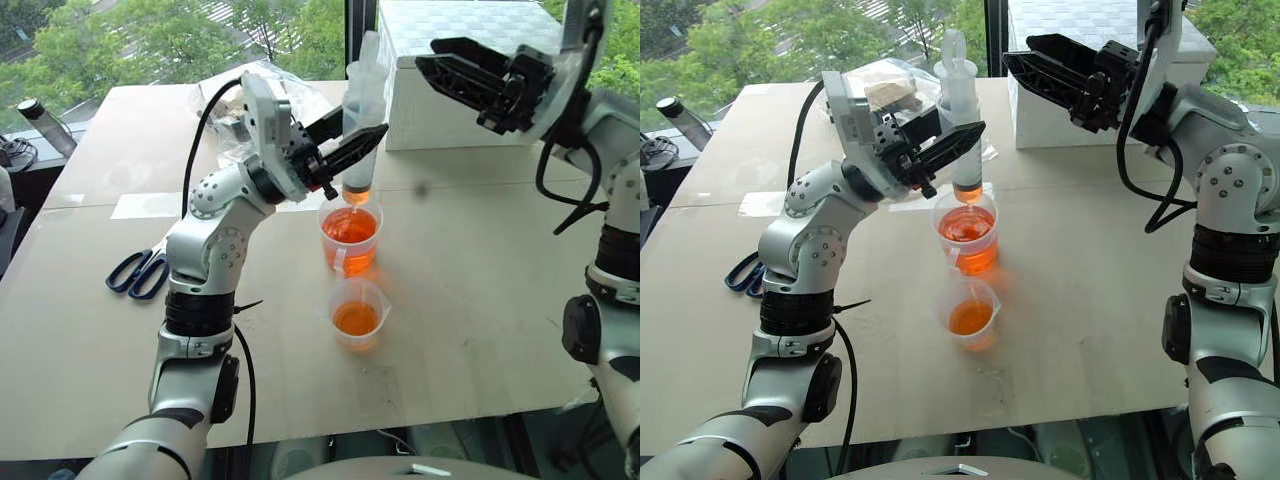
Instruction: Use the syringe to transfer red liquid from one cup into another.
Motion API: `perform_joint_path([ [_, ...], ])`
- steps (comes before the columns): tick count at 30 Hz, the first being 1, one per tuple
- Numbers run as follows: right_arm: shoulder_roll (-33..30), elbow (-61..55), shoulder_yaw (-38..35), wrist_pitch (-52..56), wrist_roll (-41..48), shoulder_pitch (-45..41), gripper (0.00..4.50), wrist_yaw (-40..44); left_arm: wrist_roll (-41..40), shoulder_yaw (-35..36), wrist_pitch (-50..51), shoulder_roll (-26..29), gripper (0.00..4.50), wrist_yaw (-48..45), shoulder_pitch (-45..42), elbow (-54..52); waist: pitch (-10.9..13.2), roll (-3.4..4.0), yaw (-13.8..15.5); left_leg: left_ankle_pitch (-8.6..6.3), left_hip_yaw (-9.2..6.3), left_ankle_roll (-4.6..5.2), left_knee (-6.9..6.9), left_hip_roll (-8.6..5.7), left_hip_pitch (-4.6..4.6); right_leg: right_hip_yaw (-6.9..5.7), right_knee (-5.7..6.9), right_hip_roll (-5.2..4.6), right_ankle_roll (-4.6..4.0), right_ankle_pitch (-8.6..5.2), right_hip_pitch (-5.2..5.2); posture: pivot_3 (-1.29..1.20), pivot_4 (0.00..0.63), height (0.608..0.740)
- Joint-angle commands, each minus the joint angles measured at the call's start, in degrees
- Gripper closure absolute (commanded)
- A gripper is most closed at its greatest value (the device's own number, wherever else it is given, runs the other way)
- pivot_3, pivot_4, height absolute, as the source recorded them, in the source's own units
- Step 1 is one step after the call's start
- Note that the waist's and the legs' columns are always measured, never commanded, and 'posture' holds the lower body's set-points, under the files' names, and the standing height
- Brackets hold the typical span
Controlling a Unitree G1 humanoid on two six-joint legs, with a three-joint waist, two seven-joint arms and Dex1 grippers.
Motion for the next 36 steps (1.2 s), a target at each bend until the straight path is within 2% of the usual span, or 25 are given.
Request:
perform_joint_path([
  [1,-0.31,-0.80,-1.53,-0.80,0.72,-0.25,1.67,0.16,-1.33,1.60,-0.11,0.34,3.08,0.00,-1.74,-0.79,0.00,0.00,0.05,0.00,0.00,0.00,0.00,0.00,0.00,0.00,0.00,0.00,0.00,0.00,0.00,0.00,0.150,0.740],
  [8,-0.37,-1.52,-2.53,-0.24,1.88,0.78,1.67,-0.64,-4.92,2.45,3.28,0.87,3.08,0.21,-2.83,-3.50,0.00,0.00,0.31,0.00,0.00,0.00,0.01,0.00,-0.01,-0.01,-0.01,-0.01,0.00,0.00,0.00,0.00,0.150,0.740],
  [15,-1.72,-3.12,-4.78,1.20,4.50,2.78,1.67,-1.70,-18.13,4.21,13.30,1.87,3.08,2.68,-1.69,-13.58,0.00,0.00,0.25,0.00,-0.02,0.00,-0.01,0.01,-0.03,-0.01,-0.02,-0.03,0.00,0.00,0.00,0.00,0.150,0.740],
  [21,-3.08,-5.58,-7.97,3.15,8.26,6.19,1.67,-3.28,-27.80,3.50,20.73,6.86,3.08,0.93,2.75,-21.04,0.00,0.00,0.20,0.00,-0.01,0.00,-0.01,0.01,-0.02,0.01,-0.01,-0.02,0.00,0.00,0.01,0.00,0.150,0.740],
  [30,-7.24,-9.02,-10.64,6.75,15.20,9.85,1.67,-3.15,-34.04,4.45,23.62,11.83,3.08,0.88,7.47,-24.55,0.00,0.00,0.26,0.00,-0.01,0.00,0.03,0.01,0.02,0.01,-0.07,-0.01,0.00,0.00,0.02,0.00,0.150,0.740],
  [36,-9.32,-12.95,-8.98,9.38,19.90,10.83,1.67,-1.46,-33.86,3.54,22.93,12.54,3.08,0.45,10.55,-26.14,0.00,0.00,0.29,0.00,0.00,0.00,0.03,0.01,0.03,0.03,-0.09,-0.01,-0.01,-0.01,0.02,0.00,0.150,0.740],
])
